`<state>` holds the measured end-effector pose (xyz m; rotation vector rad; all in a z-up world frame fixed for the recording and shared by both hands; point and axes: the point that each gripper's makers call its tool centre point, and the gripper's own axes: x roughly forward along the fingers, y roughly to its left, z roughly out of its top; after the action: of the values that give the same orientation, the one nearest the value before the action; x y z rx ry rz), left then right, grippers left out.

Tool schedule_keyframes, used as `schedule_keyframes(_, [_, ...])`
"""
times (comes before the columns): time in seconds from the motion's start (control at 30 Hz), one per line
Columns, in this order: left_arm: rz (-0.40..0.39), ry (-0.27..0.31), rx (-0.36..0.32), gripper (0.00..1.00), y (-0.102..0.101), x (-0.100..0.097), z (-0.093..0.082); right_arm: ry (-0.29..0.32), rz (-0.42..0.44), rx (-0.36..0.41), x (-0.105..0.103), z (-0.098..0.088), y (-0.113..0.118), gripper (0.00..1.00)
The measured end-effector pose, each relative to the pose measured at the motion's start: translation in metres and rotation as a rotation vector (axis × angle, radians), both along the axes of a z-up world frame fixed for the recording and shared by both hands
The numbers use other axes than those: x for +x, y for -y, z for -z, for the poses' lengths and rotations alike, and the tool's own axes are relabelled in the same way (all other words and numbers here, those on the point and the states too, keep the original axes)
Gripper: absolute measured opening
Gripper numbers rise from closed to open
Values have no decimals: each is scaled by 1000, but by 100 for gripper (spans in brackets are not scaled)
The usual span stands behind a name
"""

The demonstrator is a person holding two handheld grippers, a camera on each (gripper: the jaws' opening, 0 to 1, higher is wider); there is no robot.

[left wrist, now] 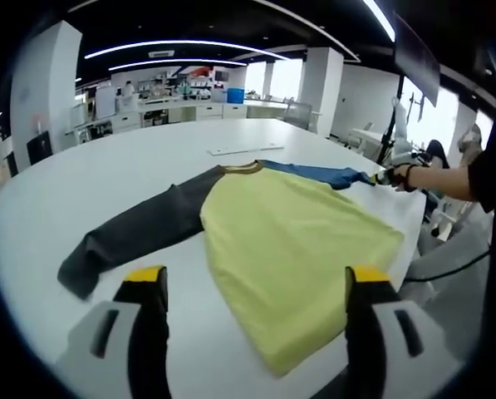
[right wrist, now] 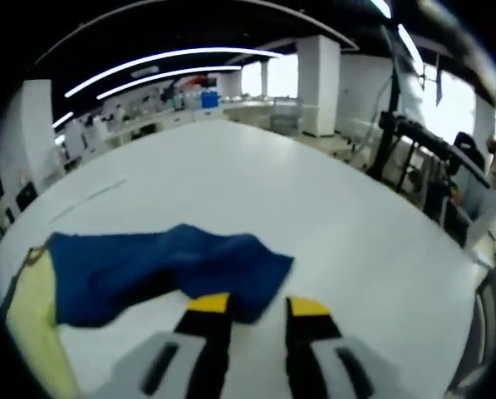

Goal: Fold the garment on the visible template until the final outline fits inside the template.

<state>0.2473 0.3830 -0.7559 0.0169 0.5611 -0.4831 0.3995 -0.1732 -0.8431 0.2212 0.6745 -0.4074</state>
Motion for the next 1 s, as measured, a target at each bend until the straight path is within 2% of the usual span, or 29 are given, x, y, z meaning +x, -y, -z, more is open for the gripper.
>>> schedule_keyframes(0.03, [0,-1,1,85,0,0,0,13,10,19,1,0,-1,18])
schedule_keyframes(0.13, [2,-3,9,85,-1,-1,1,2,-12,2,5,1,4,15])
schedule_keyframes(0.27, [1,-8,17,84,-3,-4,3,23,-1,48,8,5,2,5])
schedule_keyframes(0.57, [-7,8,9,83,-4,-4,-1,66,-10,78,10,3,1,0])
schedule_keyframes(0.7, [-4,8,11,83,-1,-3,-1,75,-36,60,8,-6,4,0])
schedule_keyframes(0.93, [1,19,9,83,0,-1,-2,84,-105,-5,11,-32,11,0])
schedule_keyframes(1.0, [0,22,8,83,0,-1,-3,113,-94,-6,12,-42,15,0])
